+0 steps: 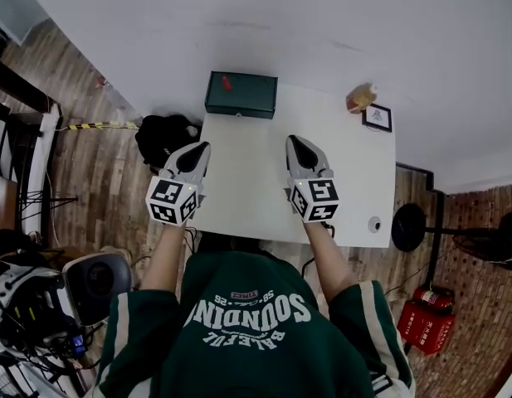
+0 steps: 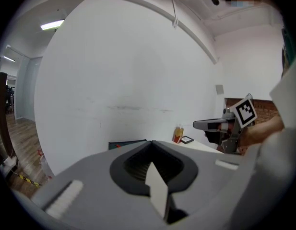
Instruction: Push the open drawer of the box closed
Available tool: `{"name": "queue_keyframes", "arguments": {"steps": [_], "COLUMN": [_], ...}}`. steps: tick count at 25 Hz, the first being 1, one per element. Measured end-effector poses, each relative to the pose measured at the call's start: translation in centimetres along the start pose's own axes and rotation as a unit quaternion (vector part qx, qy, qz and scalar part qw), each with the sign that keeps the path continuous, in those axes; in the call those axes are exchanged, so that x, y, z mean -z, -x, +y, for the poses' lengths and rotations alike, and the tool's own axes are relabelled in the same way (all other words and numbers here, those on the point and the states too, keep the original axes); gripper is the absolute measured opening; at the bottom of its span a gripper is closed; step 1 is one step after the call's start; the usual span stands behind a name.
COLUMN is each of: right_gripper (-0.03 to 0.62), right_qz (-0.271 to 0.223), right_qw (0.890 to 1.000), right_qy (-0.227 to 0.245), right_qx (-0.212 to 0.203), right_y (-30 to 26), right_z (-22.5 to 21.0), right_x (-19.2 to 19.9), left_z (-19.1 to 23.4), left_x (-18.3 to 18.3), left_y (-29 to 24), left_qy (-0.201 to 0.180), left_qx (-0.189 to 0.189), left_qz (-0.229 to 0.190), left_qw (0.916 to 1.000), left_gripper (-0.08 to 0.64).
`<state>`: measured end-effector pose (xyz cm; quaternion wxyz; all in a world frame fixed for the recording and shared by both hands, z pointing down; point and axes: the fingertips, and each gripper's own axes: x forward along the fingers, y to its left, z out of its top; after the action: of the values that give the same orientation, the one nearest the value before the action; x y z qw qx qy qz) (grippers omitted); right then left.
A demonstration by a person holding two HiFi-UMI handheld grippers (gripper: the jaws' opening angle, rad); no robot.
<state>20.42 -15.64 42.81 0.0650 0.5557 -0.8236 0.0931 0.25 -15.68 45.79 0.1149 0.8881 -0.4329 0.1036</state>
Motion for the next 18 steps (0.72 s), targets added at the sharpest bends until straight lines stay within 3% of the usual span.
{"name": "queue_keyframes", "arguments": {"steps": [5, 10, 14, 18], "right_gripper": [0.001, 0.002, 0.002, 0.002], "right_qz": [0.001, 0.014, 0.028, 0.018], "right_qw": [1.0, 1.0, 1.0, 1.0], "right_qy": [0.004, 0.001, -0.006, -0.002], "right_qx": [-0.003, -0.002, -0.005, -0.014], "right_y": [0.4, -3.3, -7.1, -5.5], "right_z": [0.7, 3.4, 3.9, 3.3], "right_x": [-1.2, -3.2, -1.9, -0.1], "left_z": [0.0, 4.4, 7.7, 5.7], "left_x": [-0.9, -2.1, -1.1, 0.2], "left_y": [0.6, 1.1, -0.7, -0.8], "left_qy": [0.003, 0.019, 0.028, 0.02], "left_qx": [0.001, 0.006, 0.006, -0.001], "left_qz": [0.002, 0.012, 0.023, 0.016], "left_qw": [1.0, 0.9997, 0.9993, 0.9997], "left_gripper": [0.052, 0.052, 0.052, 0.052]}}
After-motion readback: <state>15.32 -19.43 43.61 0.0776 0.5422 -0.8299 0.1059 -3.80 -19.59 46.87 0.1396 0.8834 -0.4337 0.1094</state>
